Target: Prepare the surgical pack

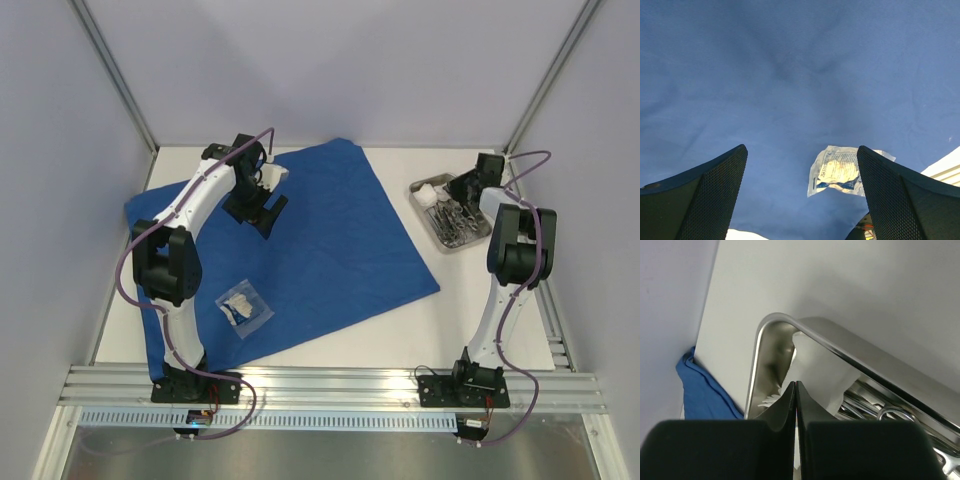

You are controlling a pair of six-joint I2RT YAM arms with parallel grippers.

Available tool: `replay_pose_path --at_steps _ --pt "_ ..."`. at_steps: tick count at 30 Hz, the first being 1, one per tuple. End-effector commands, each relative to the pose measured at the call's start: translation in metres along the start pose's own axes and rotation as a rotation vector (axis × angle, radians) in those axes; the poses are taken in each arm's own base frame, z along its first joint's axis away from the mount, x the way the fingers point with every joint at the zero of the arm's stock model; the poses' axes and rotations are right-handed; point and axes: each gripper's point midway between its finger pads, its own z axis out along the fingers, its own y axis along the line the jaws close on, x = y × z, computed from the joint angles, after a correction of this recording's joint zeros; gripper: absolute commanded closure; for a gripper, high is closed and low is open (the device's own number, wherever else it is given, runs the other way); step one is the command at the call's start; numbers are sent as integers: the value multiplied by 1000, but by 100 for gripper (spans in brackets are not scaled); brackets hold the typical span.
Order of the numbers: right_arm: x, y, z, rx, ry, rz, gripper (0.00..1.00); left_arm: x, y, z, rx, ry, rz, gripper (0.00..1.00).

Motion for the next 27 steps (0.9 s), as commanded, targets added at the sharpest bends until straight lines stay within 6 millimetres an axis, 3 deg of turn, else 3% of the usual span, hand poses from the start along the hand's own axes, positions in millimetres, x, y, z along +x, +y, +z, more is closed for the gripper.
replay_pose_path --at_steps 1,5,8,12,13,17,21,24,27 --pt "5 -5 -1 0 19 -4 100 -6 5 -12 -25 -35 11 0" --pt "7 -13 2 26 22 -23 99 -2 6 -10 -25 -16 7 1" --pt "5 -10 2 23 18 -34 100 13 9 -12 -37 22 7 5" --pt "3 -7 -2 19 19 -45 99 55 13 -9 -59 128 7 16" --pt "2 -3 -4 7 20 -53 100 64 13 -11 -63 148 15 17" --pt "-13 25 -24 -55 -15 -107 77 107 17 -4 -73 277 47 16" --pt "-29 50 -49 -97 -58 -158 71 145 16 1 11 357 50 16" --pt "-37 64 -65 -128 -76 -190 69 160 -5 7 137 368 103 16" --pt "-37 76 -78 -164 -71 -214 68 160 -15 18 207 339 122 16"
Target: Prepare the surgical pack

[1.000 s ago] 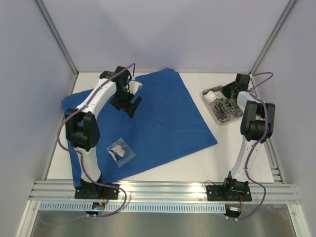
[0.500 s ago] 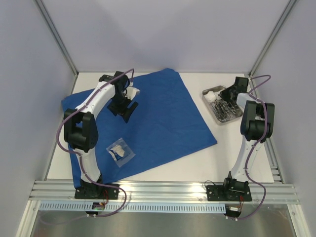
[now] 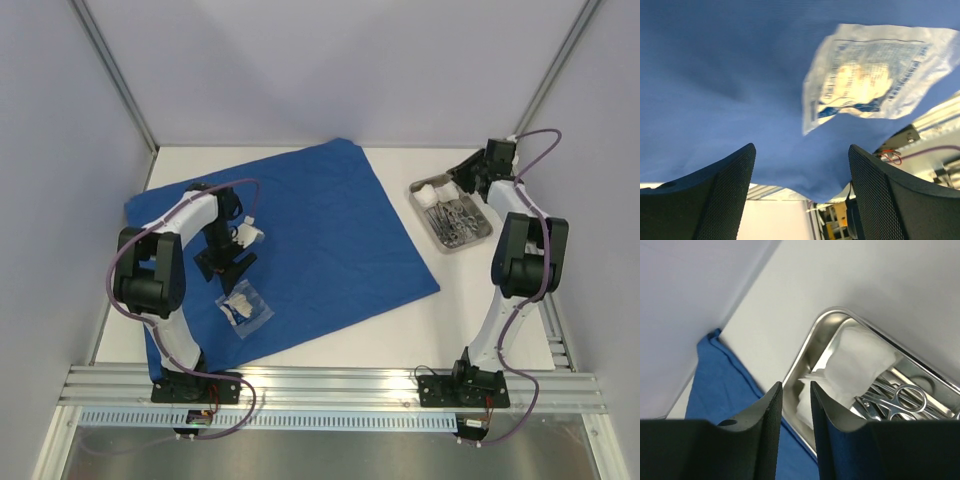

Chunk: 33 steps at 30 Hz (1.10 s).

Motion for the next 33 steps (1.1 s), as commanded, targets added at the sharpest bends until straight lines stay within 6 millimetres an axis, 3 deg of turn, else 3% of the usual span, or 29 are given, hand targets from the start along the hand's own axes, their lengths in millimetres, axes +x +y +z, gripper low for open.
replay_pose_path --at_steps 1,5,9,13,16,18,19,20,23,26,27,29,30,32,33 --pt "-30 47 -39 -120 -64 -75 68 -7 -15 5 84 -51 88 16" --pt "-27 52 -58 -135 -63 -134 68 -18 0 26 56 -17 48 23" --pt "-18 53 -77 -143 -51 -181 68 -29 -5 39 111 -20 24 32" --pt "-10 55 -99 -141 -50 -234 68 -25 -13 45 160 -6 22 43" --pt "-2 56 -112 -143 -51 -269 68 -19 -18 47 179 8 29 57" --pt "4 58 -118 -149 -41 -281 68 -18 -26 44 214 -4 27 72" --pt "3 63 -124 -161 -47 -301 68 -20 -29 39 219 -25 31 81" --pt "6 63 -127 -158 -38 -317 68 -22 -30 33 224 -37 30 98" --pt "19 82 -139 -189 -18 -433 66 -33 -36 14 236 -106 17 100" --pt "49 110 -147 -306 56 -537 59 -50 -33 -11 196 -201 -13 100" --pt "82 129 -152 -398 135 -583 57 -55 -32 -22 179 -238 -15 100" --pt "111 138 -157 -465 191 -683 46 -71 -25 -48 129 -319 -42 100" --pt "142 151 -166 -544 255 -741 42 -76 -24 -60 112 -356 -44 100" --pt "179 162 -179 -697 320 -872 26 -89 -22 -89 84 -437 -30 100" --pt "213 174 -202 -845 408 -922 20 -92 -24 -100 81 -468 -10 100"
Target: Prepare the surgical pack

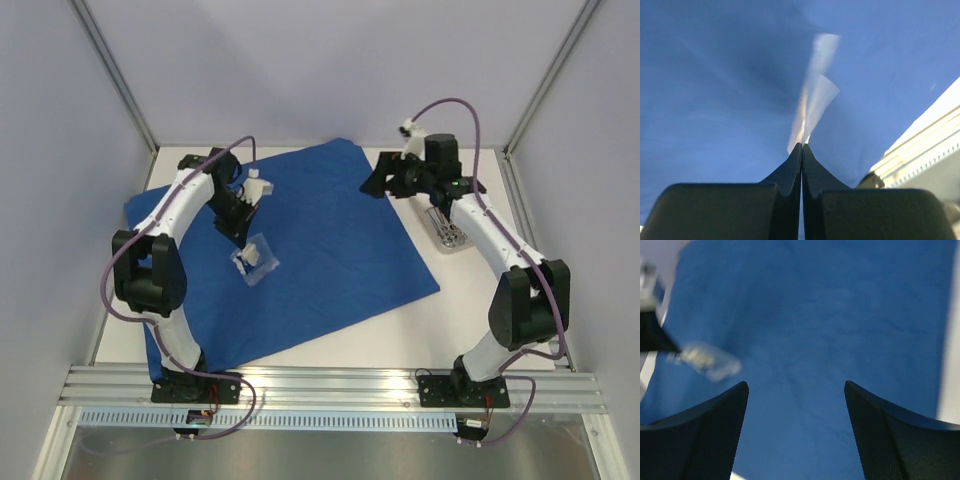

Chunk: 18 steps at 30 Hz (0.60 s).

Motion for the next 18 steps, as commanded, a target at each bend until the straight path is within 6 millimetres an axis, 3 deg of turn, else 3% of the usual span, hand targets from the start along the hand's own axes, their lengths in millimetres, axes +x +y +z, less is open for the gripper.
replay_pose_path --at_steps 1,2,4,5,6,8,11,15,16,18 --pt "36 96 -4 -411 85 -306 19 -30 -20 -51 -4 -169 33 100" --pt "51 116 -1 -479 86 -387 19 -40 -26 -62 14 -214 78 100" --pt "58 138 -2 -564 52 -470 17 -43 -34 -75 28 -252 118 100" --pt "51 151 -2 -608 -18 -524 16 -48 -40 -82 40 -281 142 100" --pt "62 162 -4 -673 -21 -539 15 -50 -43 -88 42 -295 166 100" --pt "53 189 -9 -790 -127 -618 14 -51 -60 -103 88 -315 195 100" --pt "59 211 -6 -906 -160 -710 13 -51 -79 -117 151 -348 252 100" --pt "62 226 2 -994 -203 -789 11 -42 -94 -129 159 -387 339 100" --pt "55 233 0 -1019 -212 -799 10 -39 -96 -131 162 -386 349 100" --pt "69 236 8 -1070 -147 -768 10 -38 -101 -134 178 -394 358 100"
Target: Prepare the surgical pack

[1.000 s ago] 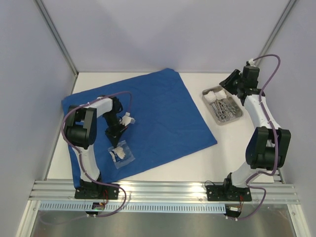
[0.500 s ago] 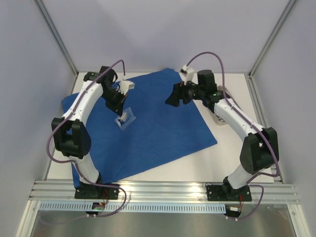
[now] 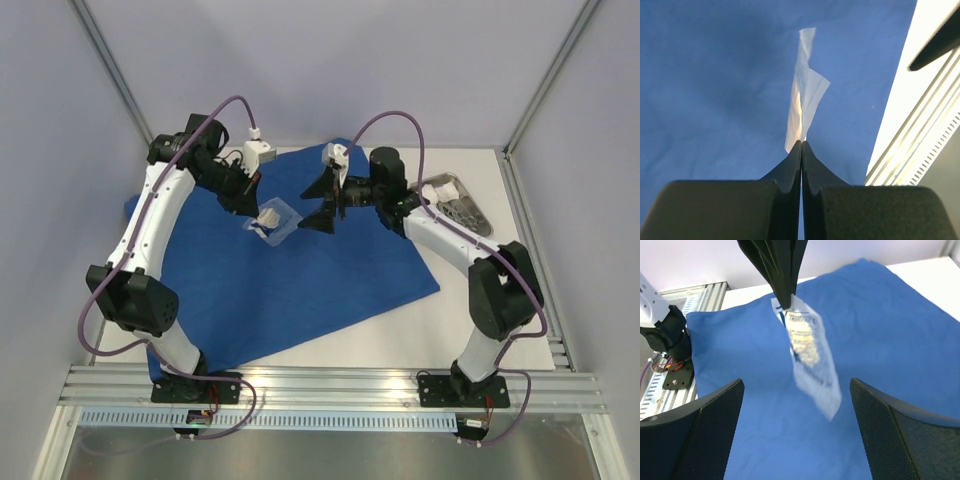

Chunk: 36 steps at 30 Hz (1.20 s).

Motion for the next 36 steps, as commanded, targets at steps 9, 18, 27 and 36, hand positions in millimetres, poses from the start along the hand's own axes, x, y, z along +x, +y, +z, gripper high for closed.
replay_pose_path --at_steps 9,18,27,36 --pt "-16 -10 49 -131 -56 -95 11 9 -56 -25 170 -8 15 100" --pt "-4 6 73 -208 -39 48 55 9 -52 -22 162 -2 3 100" --pt "-11 6 67 -204 -34 92 100 2 -45 -26 105 -21 -25 77" --pt "-1 -116 -54 344 -179 544 99 9 11 -33 -211 85 -193 0"
